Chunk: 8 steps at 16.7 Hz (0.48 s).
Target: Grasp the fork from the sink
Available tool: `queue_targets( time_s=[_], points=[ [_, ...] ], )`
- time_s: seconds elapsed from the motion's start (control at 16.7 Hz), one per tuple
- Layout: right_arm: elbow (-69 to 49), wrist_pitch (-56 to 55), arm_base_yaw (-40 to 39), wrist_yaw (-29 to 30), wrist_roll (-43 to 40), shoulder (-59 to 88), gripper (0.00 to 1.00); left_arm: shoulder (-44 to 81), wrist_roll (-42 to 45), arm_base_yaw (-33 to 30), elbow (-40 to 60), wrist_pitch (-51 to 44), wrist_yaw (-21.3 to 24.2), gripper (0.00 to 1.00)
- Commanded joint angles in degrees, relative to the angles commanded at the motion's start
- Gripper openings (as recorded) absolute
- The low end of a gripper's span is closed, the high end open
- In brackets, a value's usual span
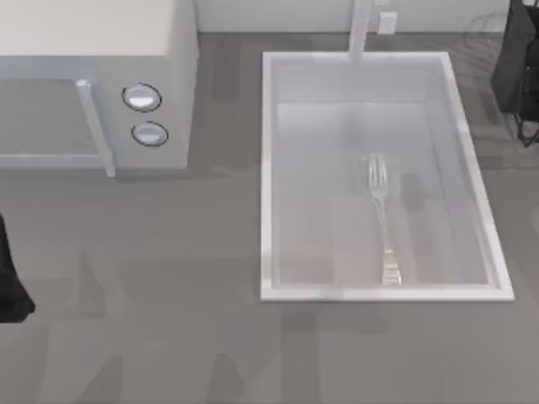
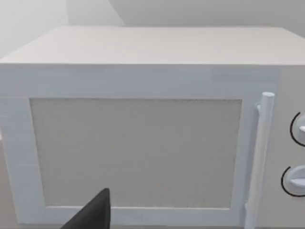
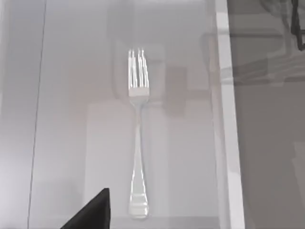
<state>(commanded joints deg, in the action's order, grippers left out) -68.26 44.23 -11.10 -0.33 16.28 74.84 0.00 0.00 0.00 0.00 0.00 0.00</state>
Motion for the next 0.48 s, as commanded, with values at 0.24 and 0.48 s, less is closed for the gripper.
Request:
queue_targets(
  time_s=[0.24,0.48],
  points=[
    [-21.72,12.54,-3.47,0.14,2.86,24.05,1.00,0.00,0.00,0.00,0.00,0.00,0.00,1.00],
    [-40.54,22.27,-6.22,0.41,4.32,45.51,1.00,0.00,0.00,0.00,0.00,0.00,0.00,1.00]
  ],
)
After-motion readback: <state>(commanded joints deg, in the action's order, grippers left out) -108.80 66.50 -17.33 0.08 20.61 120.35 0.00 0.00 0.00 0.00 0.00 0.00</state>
